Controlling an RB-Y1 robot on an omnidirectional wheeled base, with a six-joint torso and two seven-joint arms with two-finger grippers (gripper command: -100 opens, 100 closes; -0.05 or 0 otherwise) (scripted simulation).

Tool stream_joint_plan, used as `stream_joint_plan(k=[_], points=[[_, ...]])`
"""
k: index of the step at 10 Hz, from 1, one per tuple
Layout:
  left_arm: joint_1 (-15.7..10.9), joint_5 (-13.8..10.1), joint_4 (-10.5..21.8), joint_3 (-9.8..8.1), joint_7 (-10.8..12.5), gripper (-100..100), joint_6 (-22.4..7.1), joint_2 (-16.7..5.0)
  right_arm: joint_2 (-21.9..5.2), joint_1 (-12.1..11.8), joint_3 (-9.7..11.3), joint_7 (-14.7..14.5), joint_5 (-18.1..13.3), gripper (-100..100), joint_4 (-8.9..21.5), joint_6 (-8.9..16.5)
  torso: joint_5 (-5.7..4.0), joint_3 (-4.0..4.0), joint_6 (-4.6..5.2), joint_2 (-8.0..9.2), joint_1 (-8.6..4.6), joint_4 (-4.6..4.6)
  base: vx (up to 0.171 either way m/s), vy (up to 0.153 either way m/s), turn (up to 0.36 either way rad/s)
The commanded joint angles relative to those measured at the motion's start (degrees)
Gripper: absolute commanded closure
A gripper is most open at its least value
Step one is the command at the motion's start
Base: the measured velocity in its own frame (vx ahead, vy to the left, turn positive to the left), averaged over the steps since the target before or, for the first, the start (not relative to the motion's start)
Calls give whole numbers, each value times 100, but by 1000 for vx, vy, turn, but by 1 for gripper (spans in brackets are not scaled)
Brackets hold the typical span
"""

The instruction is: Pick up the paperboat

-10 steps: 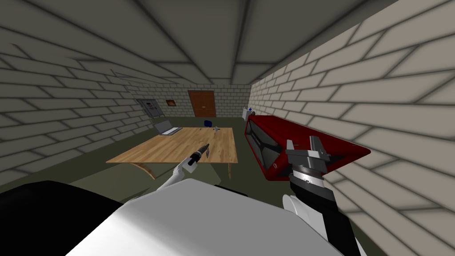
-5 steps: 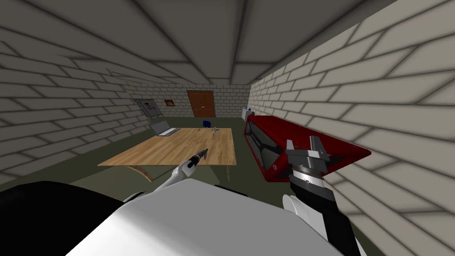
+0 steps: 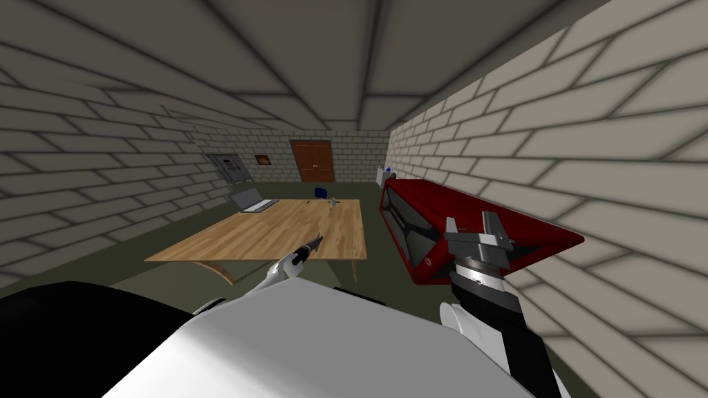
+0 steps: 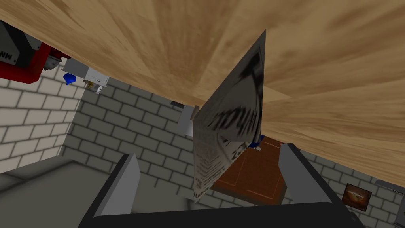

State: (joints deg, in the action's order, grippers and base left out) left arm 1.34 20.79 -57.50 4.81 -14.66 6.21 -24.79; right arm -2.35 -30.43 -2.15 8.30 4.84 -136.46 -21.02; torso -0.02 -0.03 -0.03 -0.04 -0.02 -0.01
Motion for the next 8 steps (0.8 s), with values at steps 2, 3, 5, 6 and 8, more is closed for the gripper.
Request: stream_joint_plan(k=[2, 3, 5, 6, 8], points=[[128, -377, 125, 97, -150, -100, 244, -163, 0, 0, 0, 0, 0, 0, 0, 0, -2, -4, 1, -7, -11, -1, 53, -47, -54], [255, -592, 249, 193, -300, -100, 445, -325, 0, 0, 0, 0, 0, 0, 0, 0, -4, -7, 0, -13, -17, -2, 76, -61, -67], [383, -937, 374, 290, -451, -100, 658, -488, 0, -1, 0, 0, 0, 0, 0, 0, -4, -11, 1, -18, -18, -4, 69, -57, -47], [383, -1111, 374, 290, -451, -100, 731, -488, 1, -1, 1, 0, 0, 0, 0, 0, -5, -11, 0, -20, -22, -4, 62, -53, -30], [511, -1460, 498, 387, -601, -100, 975, -650, 1, 0, 1, 0, 0, 0, 0, 0, 0, -12, 1, -19, -16, -7, 61, -49, -50]])
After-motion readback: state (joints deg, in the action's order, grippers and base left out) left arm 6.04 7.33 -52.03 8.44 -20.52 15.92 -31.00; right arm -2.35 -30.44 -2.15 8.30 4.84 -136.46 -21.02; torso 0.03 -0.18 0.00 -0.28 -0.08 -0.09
